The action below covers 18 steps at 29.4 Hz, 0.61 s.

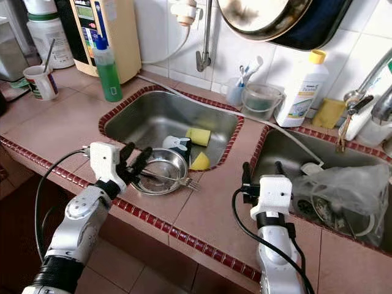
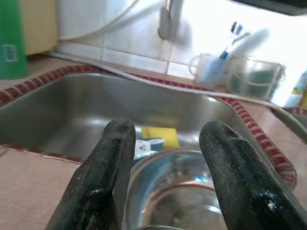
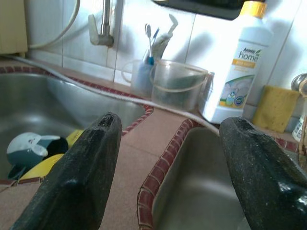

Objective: Kitchen organization

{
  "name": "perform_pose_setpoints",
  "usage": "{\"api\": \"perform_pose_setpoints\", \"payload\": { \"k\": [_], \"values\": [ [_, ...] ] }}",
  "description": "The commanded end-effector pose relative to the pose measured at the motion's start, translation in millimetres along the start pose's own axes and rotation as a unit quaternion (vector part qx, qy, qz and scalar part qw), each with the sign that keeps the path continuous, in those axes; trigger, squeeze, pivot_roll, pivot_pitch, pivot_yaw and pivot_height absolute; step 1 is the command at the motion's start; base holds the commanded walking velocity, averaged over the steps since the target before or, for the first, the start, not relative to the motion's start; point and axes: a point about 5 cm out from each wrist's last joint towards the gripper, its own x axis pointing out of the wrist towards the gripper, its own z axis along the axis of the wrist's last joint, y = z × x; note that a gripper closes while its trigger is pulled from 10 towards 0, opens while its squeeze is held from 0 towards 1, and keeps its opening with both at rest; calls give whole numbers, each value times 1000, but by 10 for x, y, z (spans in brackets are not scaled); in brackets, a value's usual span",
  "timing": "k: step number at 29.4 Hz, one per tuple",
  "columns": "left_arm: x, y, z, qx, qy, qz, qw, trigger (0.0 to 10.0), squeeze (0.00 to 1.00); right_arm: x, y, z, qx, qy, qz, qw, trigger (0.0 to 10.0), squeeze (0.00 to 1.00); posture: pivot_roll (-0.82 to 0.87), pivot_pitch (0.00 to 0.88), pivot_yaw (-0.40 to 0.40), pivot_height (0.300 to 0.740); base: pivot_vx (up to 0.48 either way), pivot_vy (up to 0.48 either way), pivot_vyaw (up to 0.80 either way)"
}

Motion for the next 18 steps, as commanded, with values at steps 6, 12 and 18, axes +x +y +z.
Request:
{"api": "perform_pose_setpoints", "payload": {
  "k": [6, 12, 18],
  "values": [
    [-166, 139, 18, 11, -30, 31, 999, 10000, 0, 4, 47, -38, 3, -12, 13, 1000, 10000, 0, 28, 0, -29, 740, 0, 0, 0],
    [-241, 157, 11, 10, -32, 37, 999, 10000, 0, 43, 76, -44, 2, -15, 29, 999, 10000, 0, 44, 0, -45, 740, 0, 0, 0],
    [-235, 178, 47, 11, -42, 40, 998, 10000, 0, 88, 96, -26, 2, -23, 36, 999, 10000, 0, 52, 0, -56, 740, 0, 0, 0]
  ]
}}
